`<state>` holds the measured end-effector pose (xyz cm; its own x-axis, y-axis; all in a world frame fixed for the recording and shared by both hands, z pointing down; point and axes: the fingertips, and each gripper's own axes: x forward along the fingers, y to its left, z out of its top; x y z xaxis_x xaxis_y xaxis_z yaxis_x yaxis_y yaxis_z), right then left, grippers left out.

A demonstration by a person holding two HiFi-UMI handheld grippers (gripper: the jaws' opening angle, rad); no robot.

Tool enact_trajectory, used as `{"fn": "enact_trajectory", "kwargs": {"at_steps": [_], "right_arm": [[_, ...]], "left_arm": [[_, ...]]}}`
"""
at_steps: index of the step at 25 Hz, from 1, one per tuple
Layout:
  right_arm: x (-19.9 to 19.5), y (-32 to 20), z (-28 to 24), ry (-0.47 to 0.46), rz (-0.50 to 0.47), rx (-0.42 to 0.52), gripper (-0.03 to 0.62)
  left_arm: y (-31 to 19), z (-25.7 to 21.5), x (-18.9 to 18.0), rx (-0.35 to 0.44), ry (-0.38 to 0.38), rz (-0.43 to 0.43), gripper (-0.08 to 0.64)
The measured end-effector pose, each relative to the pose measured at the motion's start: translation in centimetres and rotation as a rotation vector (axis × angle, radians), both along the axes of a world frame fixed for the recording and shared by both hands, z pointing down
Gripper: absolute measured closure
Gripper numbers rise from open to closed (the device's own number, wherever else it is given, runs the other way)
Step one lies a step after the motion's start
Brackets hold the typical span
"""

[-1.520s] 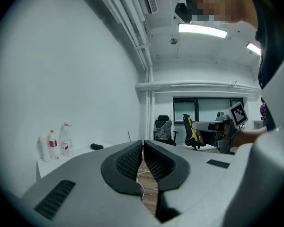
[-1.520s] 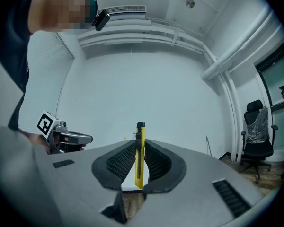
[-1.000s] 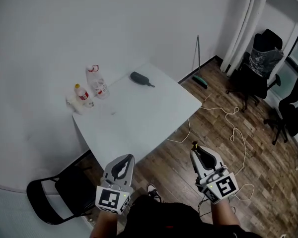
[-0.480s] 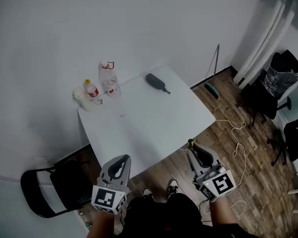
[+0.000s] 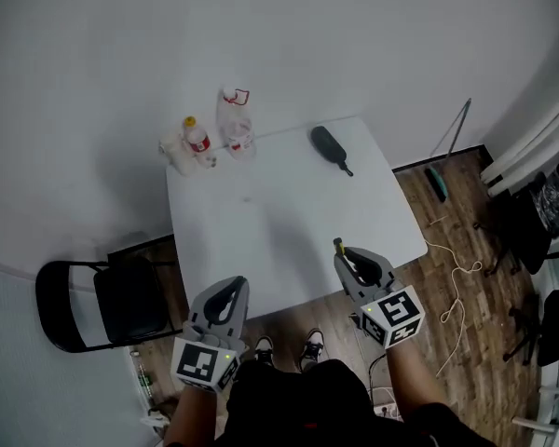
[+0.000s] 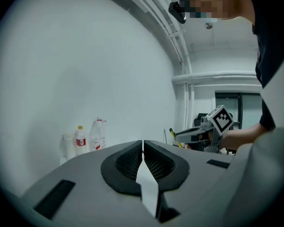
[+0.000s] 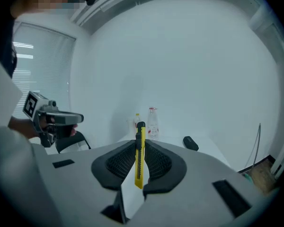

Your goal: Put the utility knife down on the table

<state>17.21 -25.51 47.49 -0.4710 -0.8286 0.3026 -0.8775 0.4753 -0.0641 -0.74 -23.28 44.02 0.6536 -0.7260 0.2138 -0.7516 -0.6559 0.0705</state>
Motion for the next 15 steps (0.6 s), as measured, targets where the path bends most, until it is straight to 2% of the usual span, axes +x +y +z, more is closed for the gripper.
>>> {"fn": "enact_trajectory", "kwargs": {"at_steps": [3,7,9,11,15], "right_arm": [[0.3,-2.1,3.9,0.044,-0.03,-0.07,0.522],[0.6,-4.2,10.1,0.091,-0.054,-0.211,0.522],[0.6,-4.9,12.6,0.121,-0.06,-0.27,0.522],[0.4,-5.1,14.9,0.147,-0.074,-0.313,0.522],[0.0,-5.7,17.5,0.166,-0.089,-0.373,0.522]], "left_arm": [[-0.2,0.7,0.2,-0.014,-0.018,-0.05,0.529],[0.4,2.2,0.2,-0.064,-0.069,-0.083,0.529],[0.7,2.5,0.5,-0.078,-0.064,-0.095,0.529],[0.8,2.9,0.8,-0.076,-0.043,-0.107,0.529],[1.2,4.3,0.9,-0.095,-0.069,-0.114,0.529]]}}
